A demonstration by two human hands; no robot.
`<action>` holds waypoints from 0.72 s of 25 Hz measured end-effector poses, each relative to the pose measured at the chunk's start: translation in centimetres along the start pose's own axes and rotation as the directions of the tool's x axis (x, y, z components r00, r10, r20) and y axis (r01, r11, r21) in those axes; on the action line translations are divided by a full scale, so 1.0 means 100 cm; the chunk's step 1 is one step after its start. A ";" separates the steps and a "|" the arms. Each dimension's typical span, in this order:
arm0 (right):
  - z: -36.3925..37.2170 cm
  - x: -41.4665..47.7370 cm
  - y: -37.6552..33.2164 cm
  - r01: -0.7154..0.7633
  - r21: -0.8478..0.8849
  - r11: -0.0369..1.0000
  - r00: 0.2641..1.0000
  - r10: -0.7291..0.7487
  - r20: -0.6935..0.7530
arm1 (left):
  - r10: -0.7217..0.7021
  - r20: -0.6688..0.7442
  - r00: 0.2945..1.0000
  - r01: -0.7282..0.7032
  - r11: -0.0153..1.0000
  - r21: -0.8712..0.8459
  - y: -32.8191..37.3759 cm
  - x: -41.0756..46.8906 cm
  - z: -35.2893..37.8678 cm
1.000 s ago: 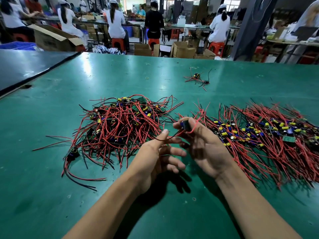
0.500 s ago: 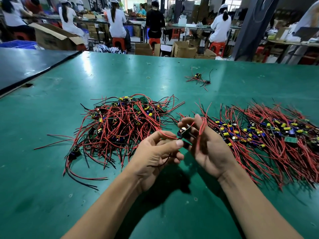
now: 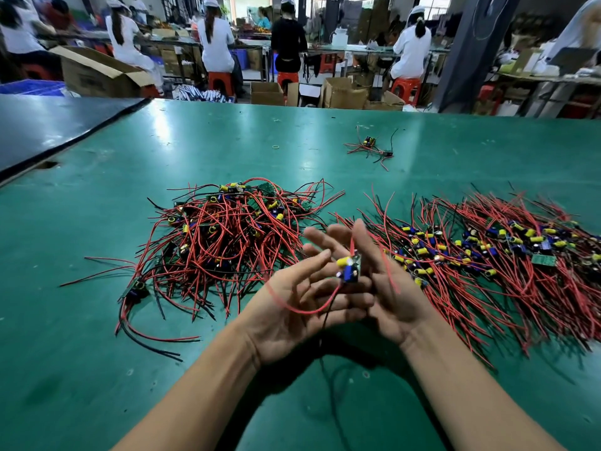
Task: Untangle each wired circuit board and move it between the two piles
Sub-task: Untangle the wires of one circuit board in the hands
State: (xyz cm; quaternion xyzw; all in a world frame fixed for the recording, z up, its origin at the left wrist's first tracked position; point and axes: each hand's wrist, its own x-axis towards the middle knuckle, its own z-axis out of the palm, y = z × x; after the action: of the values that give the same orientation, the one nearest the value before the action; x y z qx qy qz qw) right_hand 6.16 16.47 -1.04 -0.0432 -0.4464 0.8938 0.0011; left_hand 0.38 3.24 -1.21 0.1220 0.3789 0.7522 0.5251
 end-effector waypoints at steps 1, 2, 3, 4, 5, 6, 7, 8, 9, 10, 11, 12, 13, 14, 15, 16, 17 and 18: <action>0.000 0.000 0.002 -0.043 -0.072 0.996 0.999 0.043 0.008 | 0.030 -0.036 0.999 -0.029 0.999 0.043 -0.001 0.001 0.000; 0.001 0.000 0.004 -0.074 -0.127 0.989 0.997 0.075 0.004 | 0.074 -0.064 0.995 -0.069 0.994 0.080 -0.002 0.002 0.001; 0.001 0.000 0.005 -0.086 -0.164 0.983 0.996 0.085 -0.013 | 0.119 -0.086 0.989 -0.108 0.987 0.119 -0.003 0.002 0.001; 0.000 0.001 0.006 -0.087 -0.174 0.981 0.996 0.081 -0.039 | 0.157 -0.099 0.983 -0.140 0.978 0.157 -0.003 0.002 0.000; 0.000 0.002 0.007 -0.084 -0.159 0.984 0.995 0.075 -0.061 | 0.182 -0.111 0.977 -0.159 0.968 0.192 -0.003 0.001 0.000; 0.000 0.004 0.007 -0.083 -0.132 0.988 0.994 0.074 -0.077 | 0.202 -0.129 0.971 -0.170 0.960 0.223 -0.003 0.001 0.000; -0.001 0.004 0.006 -0.092 -0.105 0.990 0.993 0.083 -0.086 | 0.216 -0.147 0.965 -0.177 0.955 0.238 -0.003 0.002 0.000; -0.001 0.005 0.005 -0.108 -0.076 0.991 0.992 0.102 -0.079 | 0.228 -0.164 0.960 -0.185 0.952 0.245 -0.004 0.003 -0.001; -0.002 0.006 0.003 -0.127 -0.033 0.991 0.990 0.125 -0.064 | 0.239 -0.170 0.956 -0.192 0.949 0.249 -0.004 0.003 -0.001; -0.003 0.006 0.001 -0.147 0.017 0.989 0.988 0.147 -0.044 | 0.246 -0.168 0.955 -0.198 0.945 0.259 -0.006 0.002 -0.001; -0.006 0.005 -0.002 -0.160 0.051 0.986 0.986 0.162 -0.028 | 0.249 -0.164 0.954 -0.199 0.941 0.274 -0.007 0.002 0.000; -0.008 0.005 -0.005 -0.169 0.057 0.984 0.985 0.171 -0.022 | 0.259 -0.163 0.952 -0.203 0.933 0.297 -0.009 0.001 -0.001; -0.009 0.005 -0.006 -0.180 0.043 0.983 0.983 0.181 -0.030 | 0.276 -0.169 0.946 -0.212 0.923 0.322 -0.010 0.001 0.000; -0.008 0.004 -0.006 -0.194 0.017 0.981 0.980 0.195 -0.042 | 0.306 -0.178 0.935 -0.233 0.910 0.344 -0.010 0.001 0.000; -0.007 0.004 -0.004 -0.211 -0.022 0.977 0.976 0.210 -0.051 | 0.345 -0.186 0.920 -0.261 0.894 0.363 -0.009 0.001 0.000; -0.005 0.004 -0.002 -0.224 -0.074 0.972 0.974 0.220 -0.054 | 0.389 -0.198 0.900 -0.291 0.873 0.392 -0.009 0.001 -0.001; -0.002 0.003 0.001 -0.227 -0.132 0.965 0.974 0.221 -0.054 | 0.428 -0.218 0.877 -0.308 0.850 0.427 -0.009 0.001 -0.001; -0.001 0.002 0.003 -0.221 -0.179 0.959 0.975 0.214 -0.055 | 0.460 -0.250 0.852 -0.313 0.830 0.461 -0.009 0.001 -0.002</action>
State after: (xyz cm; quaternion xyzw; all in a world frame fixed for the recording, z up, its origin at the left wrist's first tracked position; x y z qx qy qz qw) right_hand 5.95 16.34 -1.36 -0.1077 -0.5196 0.8424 -0.0934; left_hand 0.84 3.40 -2.03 0.1672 0.5798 0.7584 0.2464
